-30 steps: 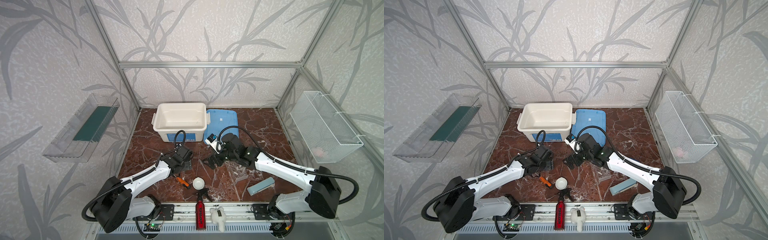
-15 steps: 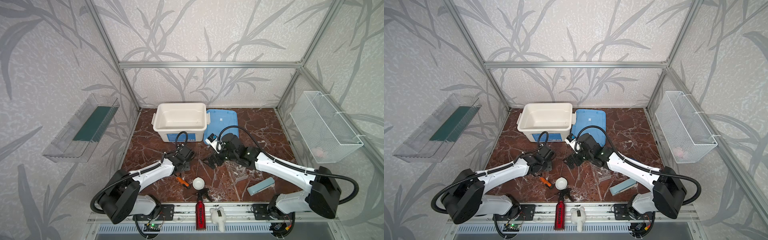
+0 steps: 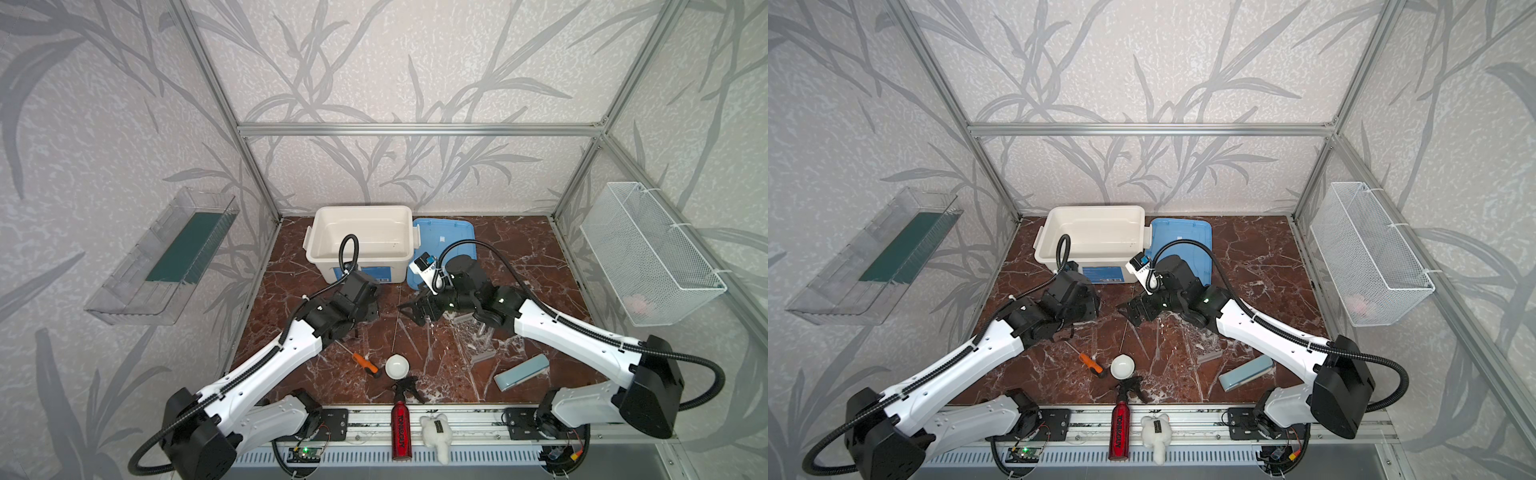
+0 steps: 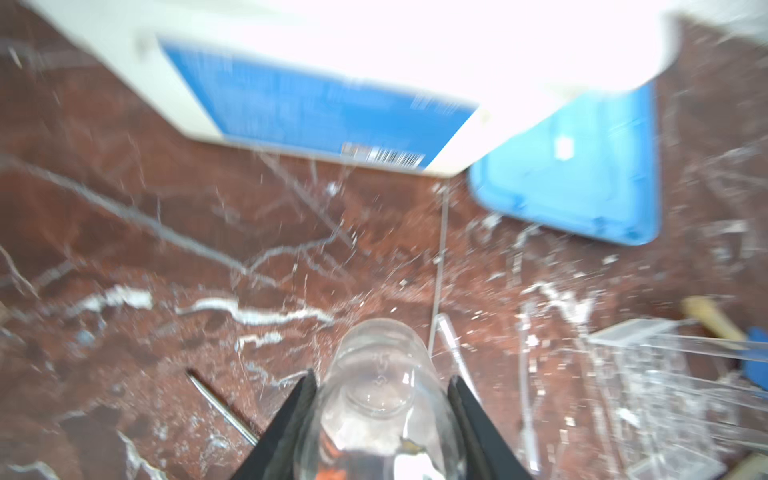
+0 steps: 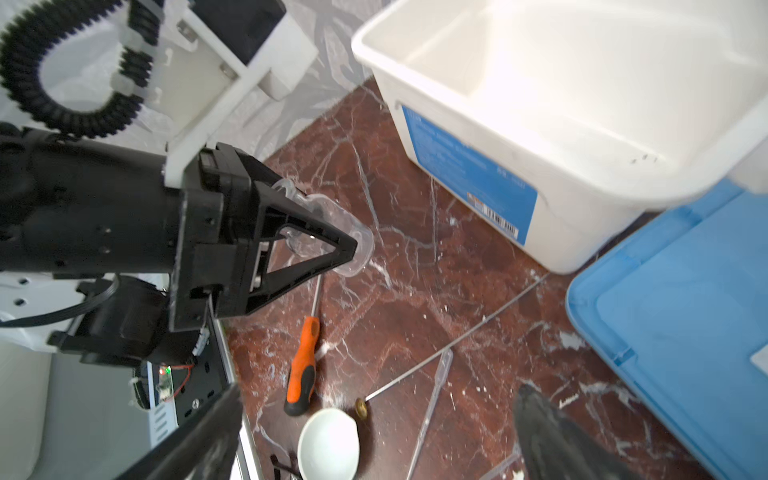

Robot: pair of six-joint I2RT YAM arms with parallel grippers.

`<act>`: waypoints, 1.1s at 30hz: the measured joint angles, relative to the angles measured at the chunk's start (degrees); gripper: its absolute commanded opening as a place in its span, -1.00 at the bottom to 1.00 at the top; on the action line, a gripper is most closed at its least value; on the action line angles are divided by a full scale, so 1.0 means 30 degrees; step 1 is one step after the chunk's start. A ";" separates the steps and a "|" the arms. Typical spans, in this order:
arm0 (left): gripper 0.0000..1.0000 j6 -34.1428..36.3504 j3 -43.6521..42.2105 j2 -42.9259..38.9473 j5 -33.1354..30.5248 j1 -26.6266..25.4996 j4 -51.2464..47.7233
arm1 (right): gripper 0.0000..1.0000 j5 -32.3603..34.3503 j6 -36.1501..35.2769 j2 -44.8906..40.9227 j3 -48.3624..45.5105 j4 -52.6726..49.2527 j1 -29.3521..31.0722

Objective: Organize the chemistry lab equipment
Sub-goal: 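Lift the beaker over the bin with left gripper while right gripper reaches the bin, then lower the beaker into the white bin and open the left gripper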

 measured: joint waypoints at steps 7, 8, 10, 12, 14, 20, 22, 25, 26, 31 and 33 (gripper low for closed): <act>-0.47 0.2266 0.4954 0.1836 0.0707 0.2994 -0.0393 | 0.98 0.0867 0.0007 0.0546 0.2506 -0.0095 0.0000; -0.47 0.2463 0.5523 0.2441 0.1056 0.3687 -0.0313 | 0.98 0.1042 0.0015 0.0838 0.2987 -0.0138 0.0000; -0.47 0.2812 0.6513 0.3796 0.1457 0.4787 0.0036 | 0.98 0.1399 0.0058 0.1647 0.4102 -0.0313 -0.0029; -0.47 0.3169 0.7606 0.5399 0.1566 0.5581 0.0197 | 0.98 0.1581 0.0153 0.2601 0.5268 -0.0459 -0.0182; -0.47 0.3512 0.9056 0.7395 0.1756 0.6142 0.0306 | 0.98 0.1661 0.0299 0.3708 0.6462 -0.0597 -0.0335; -0.49 0.4000 1.2713 1.2335 0.2273 0.7737 0.0678 | 0.98 0.2208 0.0204 0.7155 1.0149 -0.1435 -0.0758; -0.49 0.4029 1.4222 1.3937 0.2492 0.8182 0.0517 | 0.98 0.2419 0.0197 0.8014 1.0928 -0.1617 -0.0903; -0.49 0.4044 1.6866 1.6487 0.2667 0.8641 0.0226 | 0.98 0.2674 0.0321 0.8743 1.1205 -0.1617 -0.1224; -0.49 0.4044 1.7580 1.7245 0.2739 0.8684 0.0138 | 0.98 0.2776 0.0372 0.8932 1.1227 -0.1625 -0.1370; -0.48 0.4029 1.9671 1.9795 0.3024 0.8517 -0.0707 | 0.98 0.2987 0.0692 0.9857 1.1511 -0.1581 -0.2149; -0.48 0.4029 2.0298 2.0633 0.3067 0.8408 -0.1035 | 0.99 0.2987 0.0940 1.0061 1.1497 -0.1523 -0.2353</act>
